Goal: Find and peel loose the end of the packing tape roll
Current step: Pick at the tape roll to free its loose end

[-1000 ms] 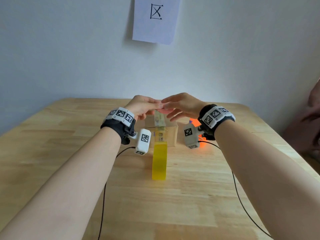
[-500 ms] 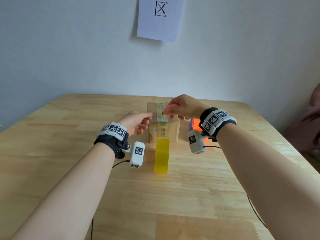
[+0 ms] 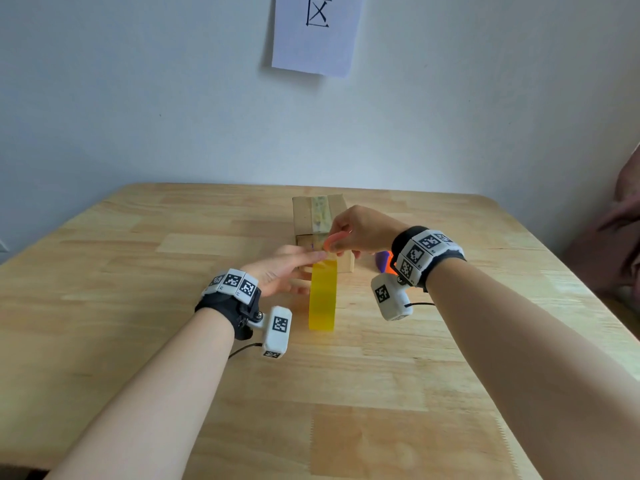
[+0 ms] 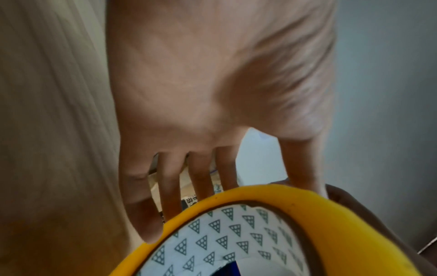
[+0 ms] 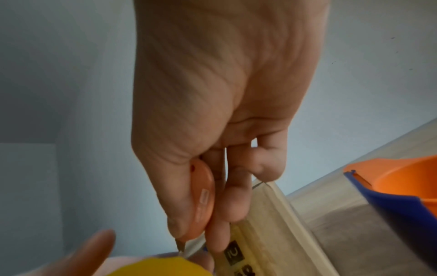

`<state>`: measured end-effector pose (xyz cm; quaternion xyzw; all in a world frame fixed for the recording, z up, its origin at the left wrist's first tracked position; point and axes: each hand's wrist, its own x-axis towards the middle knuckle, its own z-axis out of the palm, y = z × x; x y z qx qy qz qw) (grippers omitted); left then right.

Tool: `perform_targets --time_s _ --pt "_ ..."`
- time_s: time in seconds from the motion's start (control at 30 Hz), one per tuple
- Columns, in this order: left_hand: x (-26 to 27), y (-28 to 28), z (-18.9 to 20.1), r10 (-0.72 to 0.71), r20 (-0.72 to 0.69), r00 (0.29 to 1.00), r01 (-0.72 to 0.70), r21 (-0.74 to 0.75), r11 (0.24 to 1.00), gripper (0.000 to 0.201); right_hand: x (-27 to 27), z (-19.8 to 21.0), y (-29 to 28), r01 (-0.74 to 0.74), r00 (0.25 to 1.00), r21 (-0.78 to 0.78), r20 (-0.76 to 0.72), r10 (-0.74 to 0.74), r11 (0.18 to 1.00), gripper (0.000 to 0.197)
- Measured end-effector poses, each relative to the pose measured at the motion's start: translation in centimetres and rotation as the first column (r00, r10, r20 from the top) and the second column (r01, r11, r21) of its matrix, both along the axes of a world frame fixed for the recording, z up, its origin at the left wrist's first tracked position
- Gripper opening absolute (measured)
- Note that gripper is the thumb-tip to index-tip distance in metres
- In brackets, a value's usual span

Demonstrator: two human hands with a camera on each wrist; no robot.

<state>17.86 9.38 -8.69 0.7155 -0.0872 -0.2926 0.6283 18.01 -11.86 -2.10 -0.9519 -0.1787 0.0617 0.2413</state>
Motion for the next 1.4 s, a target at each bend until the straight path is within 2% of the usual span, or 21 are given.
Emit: perform_targets --time_s 0.13,0.2,0.43,0.57,0.7,0.8,0.97,1.27,1.4 --pt "0.1 0.7 -0.5 -0.065 0.012 0.998 0.066 -0.022 0.998 0.089 -0.3 0.1 0.5 -0.013 1.000 -0.011 0.010 0.013 1.000 0.008" --pt "0.0 0.9 -0.4 -0.082 0.019 0.996 0.083 -0.028 0.996 0.095 -0.4 0.2 0.8 -0.021 1.000 -0.009 0.017 0.021 1.000 0.009" --pt "-0.1 0.8 -0.1 -0.099 0.030 0.995 0.100 -0.027 0.995 0.082 -0.5 0.8 1.5 -0.062 0.996 -0.047 0.054 0.064 0.997 0.011" --pt "-0.1 0.8 -0.1 -0.103 0.021 0.994 0.104 -0.028 0.994 0.067 -0.2 0.7 2.1 -0.056 0.997 -0.058 0.057 0.060 0.997 0.008" --pt "0.2 0.8 -0.3 -0.087 0.003 0.996 0.087 -0.022 0.996 0.074 0.1 0.4 2.6 -0.048 0.997 -0.103 0.051 0.054 0.994 0.007" --pt "0.3 0.8 -0.5 -0.076 -0.008 0.997 0.076 -0.027 0.997 0.068 0.2 0.4 3.0 -0.042 0.997 -0.131 0.062 0.050 0.991 0.008" --pt "0.5 1.0 -0.7 -0.074 -0.015 0.997 0.074 -0.026 0.997 0.077 0.2 0.7 3.5 -0.049 0.997 -0.172 0.058 0.060 0.984 0.008" --pt "0.5 1.0 -0.6 -0.092 -0.013 0.996 0.092 -0.020 0.996 0.058 0.3 1.4 4.0 -0.061 0.997 -0.245 0.040 0.073 0.968 0.007" --pt "0.5 0.8 -0.5 -0.095 -0.017 0.995 0.095 -0.001 0.995 0.064 0.3 1.3 3.3 -0.058 0.997 -0.236 0.032 0.067 0.970 0.006"
